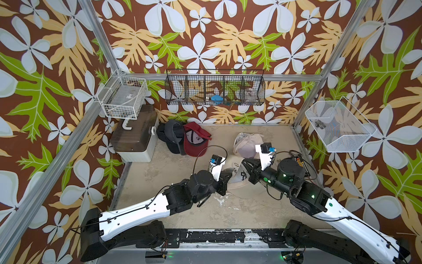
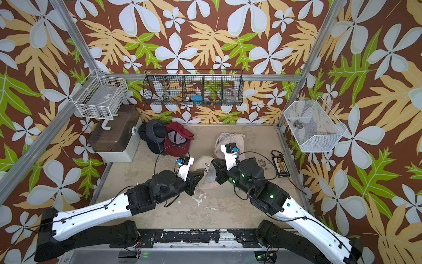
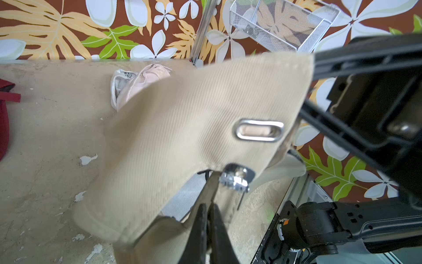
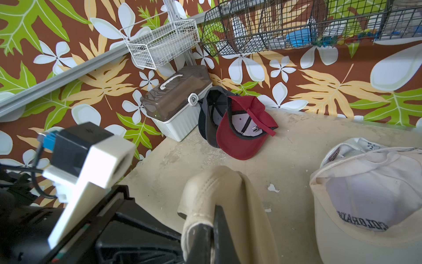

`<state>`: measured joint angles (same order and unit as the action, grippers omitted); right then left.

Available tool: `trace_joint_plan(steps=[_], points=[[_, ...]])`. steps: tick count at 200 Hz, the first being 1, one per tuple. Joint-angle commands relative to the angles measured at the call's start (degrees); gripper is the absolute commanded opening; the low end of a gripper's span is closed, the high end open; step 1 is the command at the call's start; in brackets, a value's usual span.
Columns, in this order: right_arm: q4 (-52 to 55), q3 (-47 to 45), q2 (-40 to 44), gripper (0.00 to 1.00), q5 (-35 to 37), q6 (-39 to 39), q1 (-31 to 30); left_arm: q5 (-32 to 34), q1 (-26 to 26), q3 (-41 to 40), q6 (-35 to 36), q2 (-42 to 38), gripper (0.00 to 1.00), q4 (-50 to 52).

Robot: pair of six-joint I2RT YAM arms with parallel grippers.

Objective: Open the adjustable buckle of the baseball cap
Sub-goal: Open the adjustable buckle on the baseball cap.

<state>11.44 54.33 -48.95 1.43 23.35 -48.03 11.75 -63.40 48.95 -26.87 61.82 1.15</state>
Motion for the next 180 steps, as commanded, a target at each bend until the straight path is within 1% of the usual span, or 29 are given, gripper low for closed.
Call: trace_joint_plan(steps=[1, 48, 60, 81, 95, 107, 118, 138, 163, 180], points=[[-3.2, 0.6, 0.2, 0.0, 0.4, -0.2, -0.1, -0.1, -0.1, -0.5, -0.5, 0.2, 0.04, 0.7], [-3.0, 0.6, 0.5, 0.0, 0.4, -0.2, -0.1, 0.5, -0.3, -0.4, -0.5, -0.3, 0.06, 0.6], [-3.0, 0.6, 0.6, 0.0, 0.5, -0.2, -0.2, 0.9, -0.2, -0.4, -0.7, -0.8, 0.1, 0.6], [-2.7, 1.0, 0.5, 0.0, 1.4, 0.0, -0.2, 1.1, -0.2, -1.0, -0.8, -1.9, 0.25, 0.2], [-1.7, 1.7, 0.3, 0.0, 3.7, 0.8, -0.1, 1.4, -0.5, -1.9, -1.0, -3.0, 0.36, -0.4], [0.0, 3.1, -0.4, 0.0, 6.4, 1.2, -0.2, 1.9, -0.9, -2.9, -1.0, -4.2, 0.41, -1.7], [2.4, 5.1, -1.7, 0.0, 8.8, 1.4, -0.1, 2.4, -1.5, -4.0, -1.0, -5.3, 0.44, -2.8], [6.9, 9.3, -4.6, 0.0, 13.2, 2.6, -0.2, 4.3, -2.7, -4.9, -0.8, -6.5, 0.46, -3.4], [13.8, 15.7, -9.5, 0.0, 19.3, 4.9, -0.2, 7.2, -5.2, -5.2, -0.1, -6.2, 0.46, -3.6], [17.4, 19.6, -12.3, 0.0, 21.7, 5.9, -0.2, 8.9, -7.3, -5.6, 0.5, -5.6, 0.47, -4.5]])
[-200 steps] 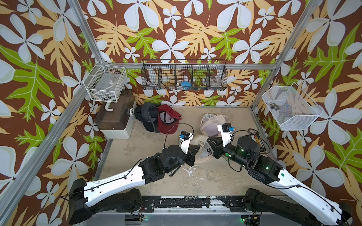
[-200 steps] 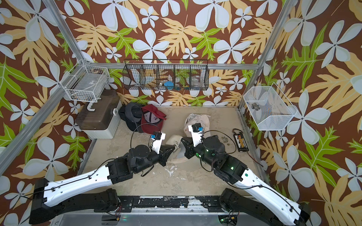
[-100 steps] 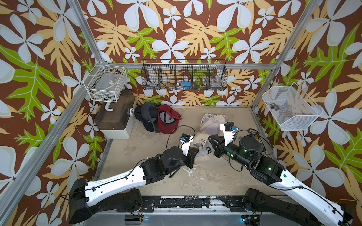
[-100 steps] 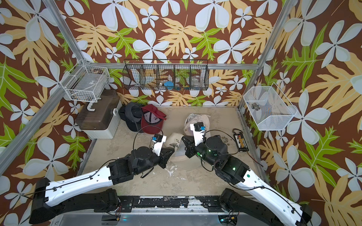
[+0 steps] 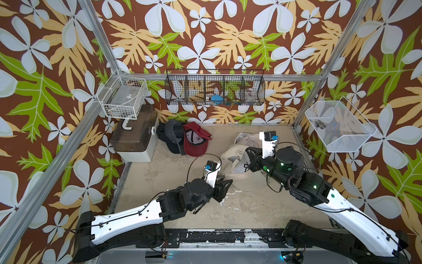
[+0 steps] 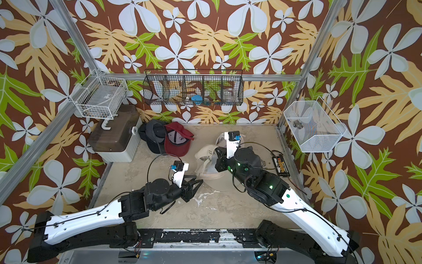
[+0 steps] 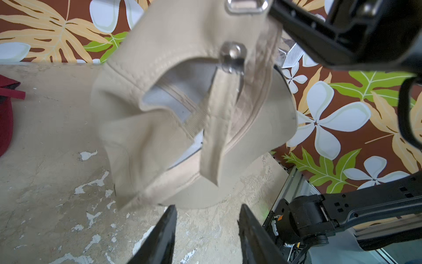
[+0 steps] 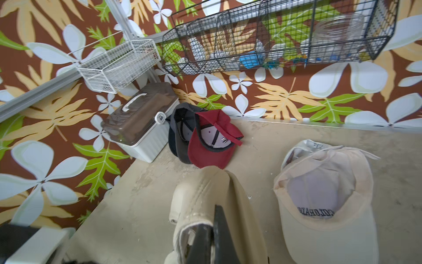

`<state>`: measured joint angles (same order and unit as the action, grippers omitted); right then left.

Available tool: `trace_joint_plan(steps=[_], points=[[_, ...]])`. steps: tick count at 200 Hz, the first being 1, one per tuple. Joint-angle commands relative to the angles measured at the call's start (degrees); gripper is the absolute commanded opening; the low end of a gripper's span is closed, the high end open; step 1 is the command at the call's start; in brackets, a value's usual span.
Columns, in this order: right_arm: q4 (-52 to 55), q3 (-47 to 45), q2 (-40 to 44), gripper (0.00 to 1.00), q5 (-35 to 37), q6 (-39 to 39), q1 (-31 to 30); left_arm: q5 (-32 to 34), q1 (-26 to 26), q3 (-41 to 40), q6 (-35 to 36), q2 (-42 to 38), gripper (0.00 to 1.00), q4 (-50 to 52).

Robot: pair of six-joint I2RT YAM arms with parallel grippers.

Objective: Open the adjustable buckle of the baseball cap
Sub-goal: Open the adjustable buckle on the baseball cap, then pull the adjustable strap on the baseball cap.

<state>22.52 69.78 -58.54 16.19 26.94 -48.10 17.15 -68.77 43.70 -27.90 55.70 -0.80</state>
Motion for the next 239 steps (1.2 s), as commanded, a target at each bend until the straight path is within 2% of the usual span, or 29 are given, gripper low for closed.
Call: trace_joint_plan(steps=[1, 30, 59, 158, 239], points=[[6.5, 4.3, -2.8, 0.0, 7.0, 2.4, -0.1, 3.6, -2.1, -0.4, 1.5, 0.5, 0.47, -2.7], [10.8, 9.0, -6.6, 0.0, 9.0, 3.4, -0.1, 6.3, -5.6, -0.3, 3.3, 1.3, 0.47, -4.9], [13.6, 11.3, -8.8, 0.0, 8.8, 4.0, -0.1, 8.2, -6.6, 0.9, 4.4, 2.1, 0.47, -5.5], [11.6, 7.7, -6.3, 0.0, 3.1, 6.1, -0.1, 12.9, -6.7, 5.8, 9.3, 6.6, 0.48, -8.3], [10.1, 6.5, -5.2, 0.0, 1.9, 7.2, -0.8, 12.8, -6.7, 7.7, 10.8, 10.3, 0.48, -10.3]])
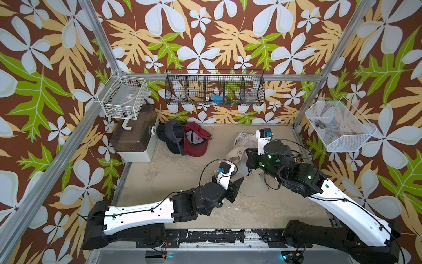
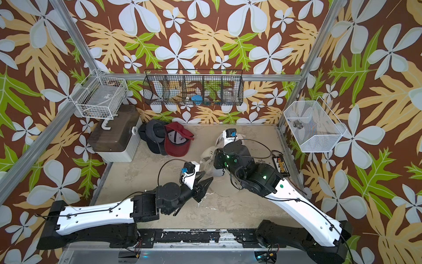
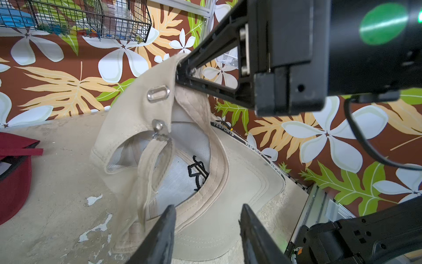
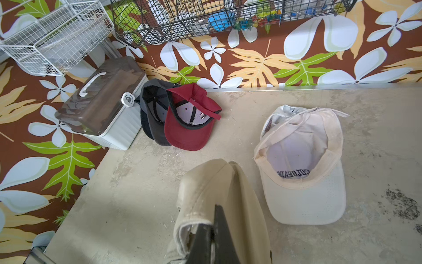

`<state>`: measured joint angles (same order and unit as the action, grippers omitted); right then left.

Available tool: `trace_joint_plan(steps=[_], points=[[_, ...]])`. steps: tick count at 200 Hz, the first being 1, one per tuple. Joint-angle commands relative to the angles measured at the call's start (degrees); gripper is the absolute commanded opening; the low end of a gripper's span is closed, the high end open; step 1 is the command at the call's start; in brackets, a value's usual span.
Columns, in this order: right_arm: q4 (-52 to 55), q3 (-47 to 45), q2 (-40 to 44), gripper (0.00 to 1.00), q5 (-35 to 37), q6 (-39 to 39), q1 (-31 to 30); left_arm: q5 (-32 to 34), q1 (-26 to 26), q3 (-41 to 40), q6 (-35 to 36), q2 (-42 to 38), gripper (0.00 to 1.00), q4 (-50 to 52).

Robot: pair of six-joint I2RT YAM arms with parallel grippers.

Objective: Open the adjustable buckle of the baseball cap
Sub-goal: Pull the adjustable strap on the baseball cap.

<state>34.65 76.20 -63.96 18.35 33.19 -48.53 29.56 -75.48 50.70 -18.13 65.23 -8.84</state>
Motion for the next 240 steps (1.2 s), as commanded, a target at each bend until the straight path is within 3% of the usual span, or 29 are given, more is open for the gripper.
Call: trace_joint_plan(steps=[1, 196, 240], points=[[-2.0, 0.1, 0.2, 0.0, -0.3, 1.0, -0.4, 0.4, 0.0, 0.8, 1.0, 0.8, 0.48, -2.3], [-2.6, 0.6, 1.3, 0.0, 2.1, 1.8, -7.3, 5.0, 4.0, 1.3, 0.0, 2.7, 0.48, -1.9], [-3.0, 0.1, 1.6, 0.0, 1.5, 2.1, -8.0, 5.3, 5.1, 0.0, -0.1, 1.4, 0.42, -1.6]])
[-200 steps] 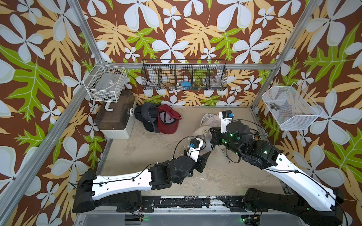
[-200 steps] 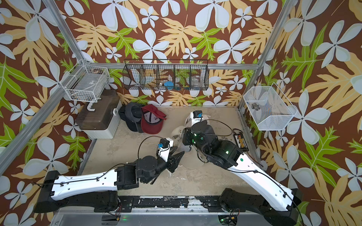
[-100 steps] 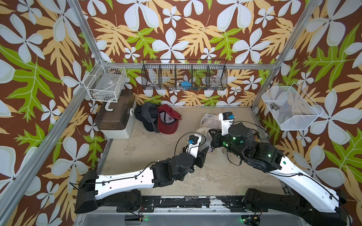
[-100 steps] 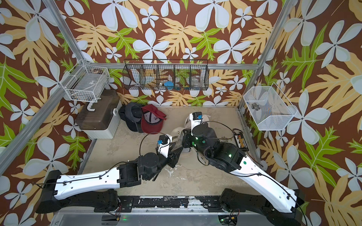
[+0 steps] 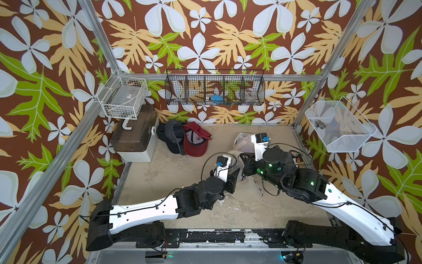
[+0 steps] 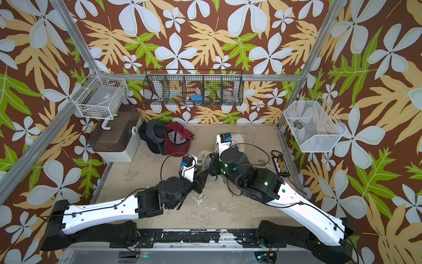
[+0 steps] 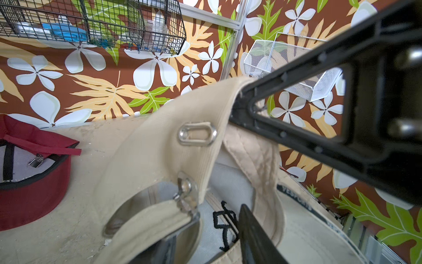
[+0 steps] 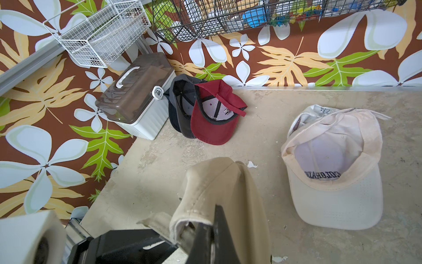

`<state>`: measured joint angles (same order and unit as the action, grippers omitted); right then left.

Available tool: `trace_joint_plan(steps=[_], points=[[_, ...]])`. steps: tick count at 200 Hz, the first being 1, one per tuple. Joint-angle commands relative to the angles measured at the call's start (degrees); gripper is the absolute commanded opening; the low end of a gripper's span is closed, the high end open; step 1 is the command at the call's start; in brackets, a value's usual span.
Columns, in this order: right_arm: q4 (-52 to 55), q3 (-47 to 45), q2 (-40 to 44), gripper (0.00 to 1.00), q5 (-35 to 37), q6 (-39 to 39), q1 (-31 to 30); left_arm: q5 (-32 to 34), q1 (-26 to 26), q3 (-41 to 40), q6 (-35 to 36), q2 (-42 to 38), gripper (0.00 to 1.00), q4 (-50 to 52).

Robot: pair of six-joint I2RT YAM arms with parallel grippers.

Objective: Open the adjustable buckle of the baseball cap
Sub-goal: Pull the adjustable strap on the baseball cap.

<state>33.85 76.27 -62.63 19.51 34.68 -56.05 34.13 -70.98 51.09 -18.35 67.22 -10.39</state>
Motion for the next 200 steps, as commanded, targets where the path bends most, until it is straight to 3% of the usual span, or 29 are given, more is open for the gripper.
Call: trace_joint_plan(steps=[1, 51, 128, 200], points=[[-2.2, 0.1, 0.3, 0.0, 0.4, 0.7, -0.5, 0.8, 0.7, -0.4, 0.1, -0.6, 0.41, -0.1], [-1.8, 0.9, 0.6, 0.0, 0.8, 0.7, -1.7, 1.0, 1.3, -0.8, 0.1, -0.9, 0.35, -0.1], [-1.5, -0.6, 1.9, 0.0, 3.5, 0.2, -1.9, -0.5, 1.3, -0.8, -0.3, -3.1, 0.1, 1.1], [-4.1, -7.7, 4.1, 0.0, 4.1, -3.8, -1.9, -1.1, 1.3, -0.2, 0.5, -6.4, 0.07, 5.0]])
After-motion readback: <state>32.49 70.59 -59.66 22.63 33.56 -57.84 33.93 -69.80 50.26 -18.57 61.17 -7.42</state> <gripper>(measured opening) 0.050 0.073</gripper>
